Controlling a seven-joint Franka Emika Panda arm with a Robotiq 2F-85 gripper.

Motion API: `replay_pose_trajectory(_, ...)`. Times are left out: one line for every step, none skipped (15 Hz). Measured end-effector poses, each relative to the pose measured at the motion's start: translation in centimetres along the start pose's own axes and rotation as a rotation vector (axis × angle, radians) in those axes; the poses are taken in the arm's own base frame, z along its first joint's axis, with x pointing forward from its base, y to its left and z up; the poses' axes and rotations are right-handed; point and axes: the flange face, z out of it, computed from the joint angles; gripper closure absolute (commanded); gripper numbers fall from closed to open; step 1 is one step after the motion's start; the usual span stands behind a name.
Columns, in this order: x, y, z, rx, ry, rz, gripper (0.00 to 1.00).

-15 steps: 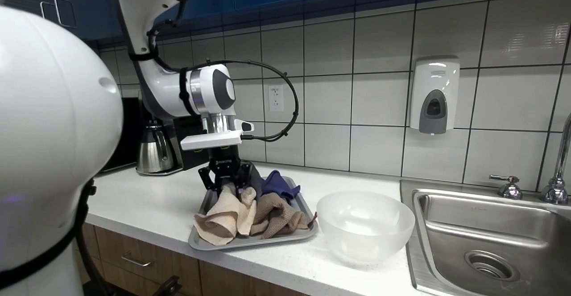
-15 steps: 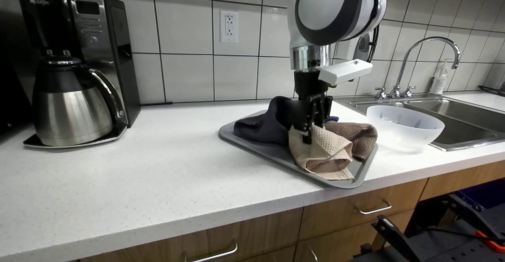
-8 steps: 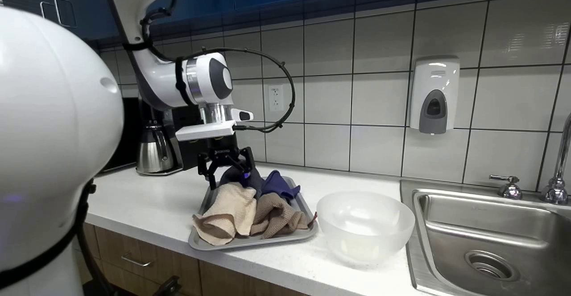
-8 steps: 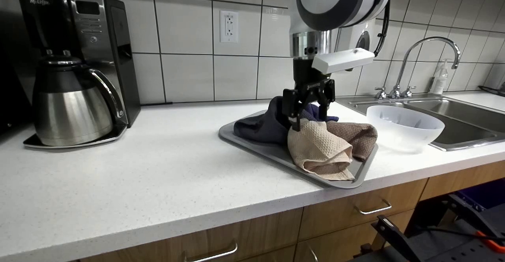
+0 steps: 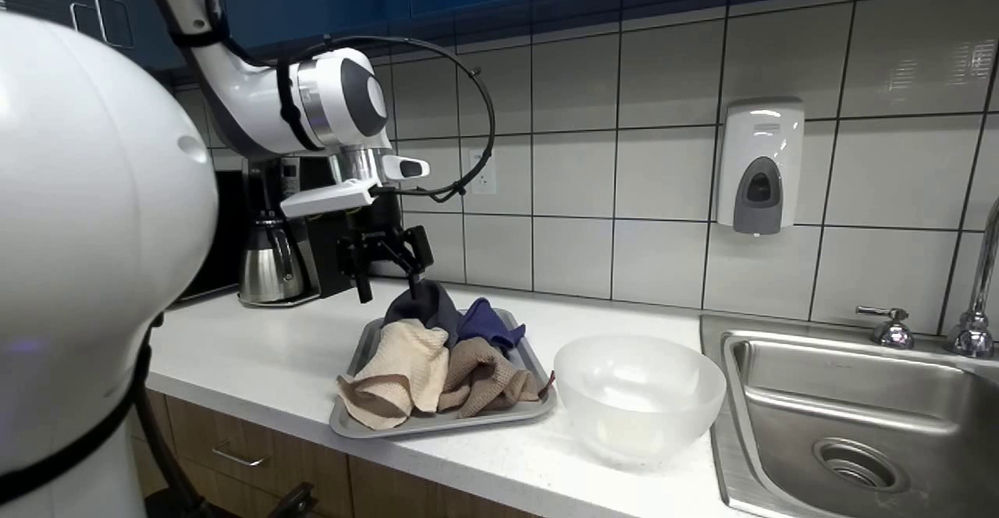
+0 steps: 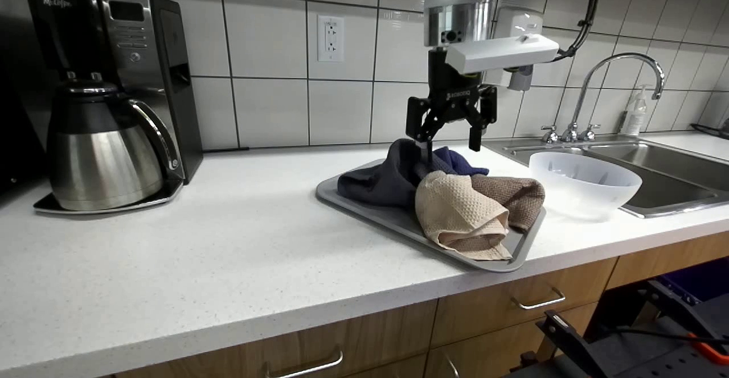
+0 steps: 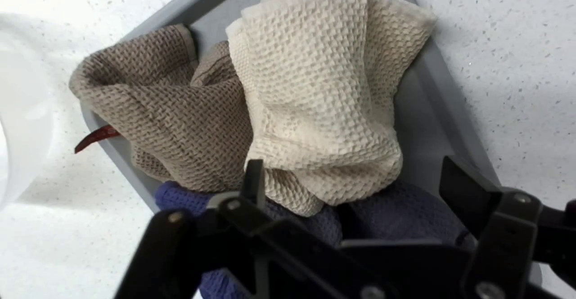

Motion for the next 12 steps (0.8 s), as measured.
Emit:
replay_pose_trajectory(-0.4,0.1,-0.5,-0.004,0.003,0.021,0.00)
replay_pose_trajectory(-0.8,0.1,-1.0,-0.007,0.005,0.040,0.00)
replay_pose_trajectory(-1.2,0.2,-1.5,-0.010,0.007,0.058,0.00)
replay_pose_trajectory(-1.6,0.2,-1.9,-0.010,0.008,0.073,0.00)
replay_pose_trajectory(-2.0,0.2,-2.2,-0.007,0.006,0.082,0.00)
replay_pose_trajectory(-2.4,0.3,-2.5,-0.004,0.003,0.089,0.00)
replay_pose_trajectory(-2.8,0.4,-2.7,-0.005,-0.002,0.093,0.00)
replay_pose_trajectory(-3.2,0.5,-2.9,-0.006,-0.006,0.098,0.00)
replay_pose_trajectory(-3.7,0.7,-3.1,-0.008,-0.011,0.103,0.00)
replay_pose_trajectory(-4.1,0.9,-3.3,-0.009,-0.015,0.110,0.00)
replay_pose_trajectory(-4.5,1.1,-3.6,-0.009,-0.016,0.115,0.00)
replay_pose_trajectory(-4.9,1.3,-3.8,-0.011,-0.015,0.120,0.00)
